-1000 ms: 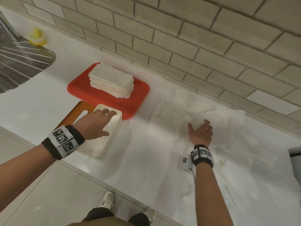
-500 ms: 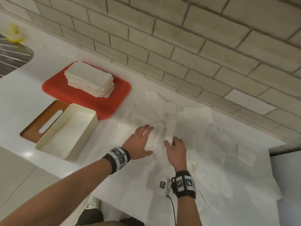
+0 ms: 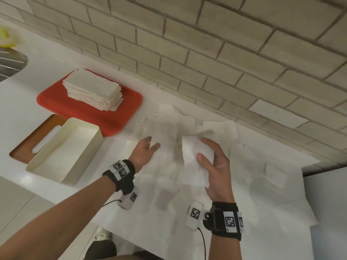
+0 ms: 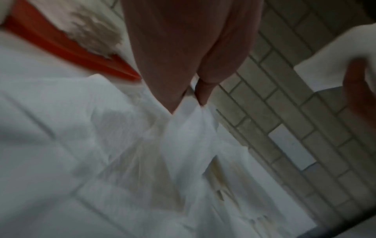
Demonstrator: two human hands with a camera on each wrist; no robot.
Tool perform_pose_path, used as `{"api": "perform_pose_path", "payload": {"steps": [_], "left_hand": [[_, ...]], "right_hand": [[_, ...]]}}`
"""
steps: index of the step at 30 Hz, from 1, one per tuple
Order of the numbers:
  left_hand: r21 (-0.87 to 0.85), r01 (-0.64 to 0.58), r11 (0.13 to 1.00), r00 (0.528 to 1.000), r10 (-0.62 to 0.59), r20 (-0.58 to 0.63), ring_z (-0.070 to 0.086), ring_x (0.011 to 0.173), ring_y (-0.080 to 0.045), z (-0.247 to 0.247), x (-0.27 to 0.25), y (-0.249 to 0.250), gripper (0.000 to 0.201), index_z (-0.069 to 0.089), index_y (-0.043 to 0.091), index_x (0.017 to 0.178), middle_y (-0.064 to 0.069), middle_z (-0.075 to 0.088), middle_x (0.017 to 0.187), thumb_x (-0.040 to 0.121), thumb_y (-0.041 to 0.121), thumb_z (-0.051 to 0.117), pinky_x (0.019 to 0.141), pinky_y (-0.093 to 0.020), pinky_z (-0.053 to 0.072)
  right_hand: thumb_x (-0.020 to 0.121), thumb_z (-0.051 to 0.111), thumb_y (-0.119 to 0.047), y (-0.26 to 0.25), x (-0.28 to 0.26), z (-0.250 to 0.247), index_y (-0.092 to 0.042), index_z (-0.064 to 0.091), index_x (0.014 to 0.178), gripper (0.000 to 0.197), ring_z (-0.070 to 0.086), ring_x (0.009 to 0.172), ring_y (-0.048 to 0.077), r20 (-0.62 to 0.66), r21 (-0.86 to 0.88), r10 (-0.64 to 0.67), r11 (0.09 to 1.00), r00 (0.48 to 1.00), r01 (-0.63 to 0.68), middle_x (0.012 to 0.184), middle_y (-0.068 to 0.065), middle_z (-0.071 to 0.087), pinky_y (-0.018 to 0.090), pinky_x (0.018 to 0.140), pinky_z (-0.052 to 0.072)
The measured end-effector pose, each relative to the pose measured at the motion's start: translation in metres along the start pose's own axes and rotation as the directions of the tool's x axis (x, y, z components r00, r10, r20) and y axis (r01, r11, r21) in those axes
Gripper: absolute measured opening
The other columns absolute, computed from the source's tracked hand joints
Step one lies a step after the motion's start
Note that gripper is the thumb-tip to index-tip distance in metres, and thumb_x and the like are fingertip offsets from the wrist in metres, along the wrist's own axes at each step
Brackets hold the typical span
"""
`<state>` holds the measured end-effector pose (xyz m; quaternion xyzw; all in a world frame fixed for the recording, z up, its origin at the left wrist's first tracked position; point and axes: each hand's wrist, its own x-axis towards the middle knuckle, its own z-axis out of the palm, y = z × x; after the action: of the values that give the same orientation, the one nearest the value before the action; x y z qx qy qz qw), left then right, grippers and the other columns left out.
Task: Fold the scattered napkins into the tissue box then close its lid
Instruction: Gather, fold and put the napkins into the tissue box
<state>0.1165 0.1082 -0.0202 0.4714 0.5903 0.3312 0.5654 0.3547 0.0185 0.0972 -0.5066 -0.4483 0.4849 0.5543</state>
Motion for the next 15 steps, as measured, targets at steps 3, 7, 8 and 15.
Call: {"api": "perform_pose_path", "payload": {"steps": [3,7,8,15], "left_hand": [[-0.323,0.079,0.943,0.989,-0.035,0.14,0.069,0.127,-0.036,-0.002,-0.032,-0.011,0.034,0.064,0.01,0.142,-0.01,0.074,0.136,0.109,0.022,0.062,0.109,-0.055,0.054],[-0.519,0.231,0.823,0.973,-0.179,0.148,0.073,0.106,-0.04,-0.003,-0.056,-0.022,0.031,0.066,-0.006,0.131,-0.033,0.069,0.129,0.112,0.013,0.05,0.099,-0.051,0.056],[-0.53,0.252,0.81,0.968,-0.2,0.155,0.072,0.106,-0.042,-0.005,-0.059,-0.026,0.034,0.064,-0.009,0.132,-0.036,0.066,0.131,0.112,0.014,0.05,0.098,-0.051,0.056],[-0.593,0.373,0.714,0.924,-0.346,0.165,0.067,0.127,-0.043,-0.011,-0.056,-0.052,0.048,0.068,0.004,0.136,-0.021,0.073,0.133,0.114,0.038,0.042,0.116,-0.058,0.047]], "right_hand": [[0.097,0.069,0.009,-0.002,-0.003,0.028,-0.017,0.062,0.147,0.057,0.06,0.139,0.011,0.059,0.073,0.004,0.997,0.998,-0.008,0.147,-0.013,0.066,0.029,0.11,0.051],[0.093,0.082,-0.006,0.055,-0.002,0.06,-0.039,0.055,0.153,0.074,0.05,0.145,0.003,0.208,-0.244,0.142,0.966,0.968,-0.089,0.153,-0.026,0.054,0.044,0.121,0.046],[0.092,0.082,-0.008,0.073,-0.005,0.066,-0.044,0.053,0.153,0.077,0.048,0.143,-0.004,0.228,-0.315,0.192,0.942,0.954,-0.115,0.154,-0.029,0.052,0.041,0.123,0.044],[0.089,0.084,-0.018,0.137,-0.021,0.083,-0.044,0.044,0.157,0.083,0.037,0.134,-0.025,0.209,-0.555,0.332,0.815,0.92,-0.168,0.158,-0.026,0.046,0.024,0.125,0.034]]}}
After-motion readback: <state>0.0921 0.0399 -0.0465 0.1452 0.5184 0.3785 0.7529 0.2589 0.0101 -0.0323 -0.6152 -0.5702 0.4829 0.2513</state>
